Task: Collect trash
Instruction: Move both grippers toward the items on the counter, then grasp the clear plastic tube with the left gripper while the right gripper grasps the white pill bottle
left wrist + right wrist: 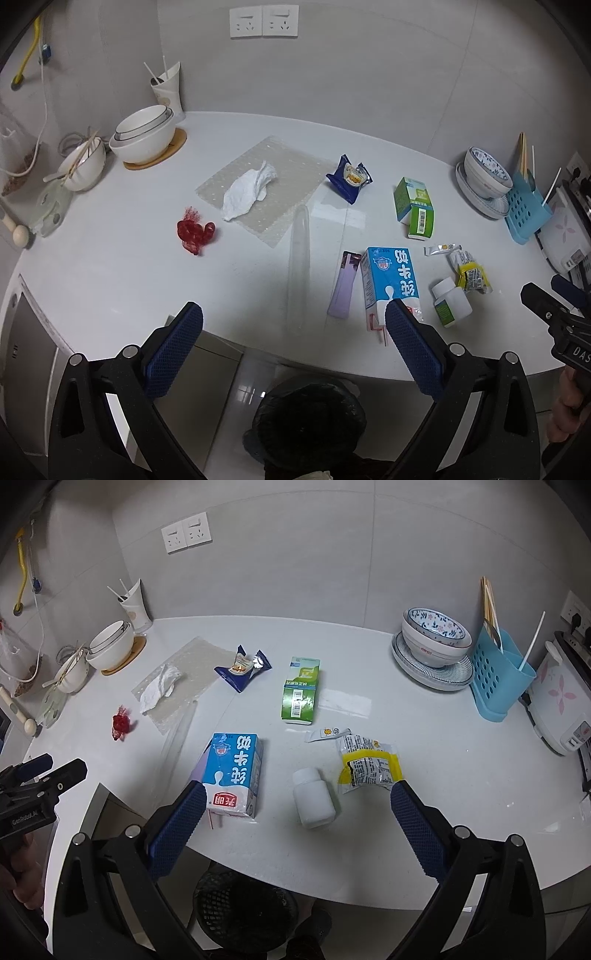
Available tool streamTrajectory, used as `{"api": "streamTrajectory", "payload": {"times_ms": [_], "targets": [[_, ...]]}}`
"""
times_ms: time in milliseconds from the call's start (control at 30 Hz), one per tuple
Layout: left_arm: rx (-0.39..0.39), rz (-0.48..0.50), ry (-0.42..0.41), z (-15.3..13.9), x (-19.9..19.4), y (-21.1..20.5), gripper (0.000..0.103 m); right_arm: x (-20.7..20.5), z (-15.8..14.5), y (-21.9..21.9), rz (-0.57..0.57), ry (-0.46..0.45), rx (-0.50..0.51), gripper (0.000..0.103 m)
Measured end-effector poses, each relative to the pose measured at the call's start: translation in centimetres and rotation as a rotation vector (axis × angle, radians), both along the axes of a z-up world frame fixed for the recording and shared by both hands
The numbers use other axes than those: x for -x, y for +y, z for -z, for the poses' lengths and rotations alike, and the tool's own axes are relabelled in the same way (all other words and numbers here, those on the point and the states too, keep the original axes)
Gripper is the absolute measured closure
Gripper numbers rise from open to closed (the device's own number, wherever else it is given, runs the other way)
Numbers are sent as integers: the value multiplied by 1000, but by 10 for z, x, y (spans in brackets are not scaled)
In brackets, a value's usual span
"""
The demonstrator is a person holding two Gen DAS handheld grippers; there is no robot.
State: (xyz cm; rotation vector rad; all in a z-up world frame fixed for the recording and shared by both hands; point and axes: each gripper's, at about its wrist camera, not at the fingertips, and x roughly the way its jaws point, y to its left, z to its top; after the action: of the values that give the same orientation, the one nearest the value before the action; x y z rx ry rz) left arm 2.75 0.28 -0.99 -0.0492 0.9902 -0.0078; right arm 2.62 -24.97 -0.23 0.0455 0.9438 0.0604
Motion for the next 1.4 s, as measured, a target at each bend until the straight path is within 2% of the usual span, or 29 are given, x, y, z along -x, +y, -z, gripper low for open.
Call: {"api": "streamTrajectory", "payload": {"times_ms": [200, 567, 767, 967, 1167, 1400], "targets": [[16, 10, 31, 11, -16, 0, 7, -11, 12, -1, 8, 27, 3, 7], [4, 14, 143, 67, -78, 8, 9, -43, 65, 1, 1, 145, 30, 8], [-10, 16, 228, 109, -111, 8, 9, -63, 99, 4, -13, 226, 48, 14], [-19, 14, 291, 137, -126, 5, 12, -73, 116, 3, -21, 277, 53, 22], [-33, 19, 321, 152, -131, -2, 20, -78, 129, 1, -23, 325, 62, 30], [-55, 16, 334, 161, -133, -7, 42, -83, 144, 1, -4, 386, 33, 45]]}}
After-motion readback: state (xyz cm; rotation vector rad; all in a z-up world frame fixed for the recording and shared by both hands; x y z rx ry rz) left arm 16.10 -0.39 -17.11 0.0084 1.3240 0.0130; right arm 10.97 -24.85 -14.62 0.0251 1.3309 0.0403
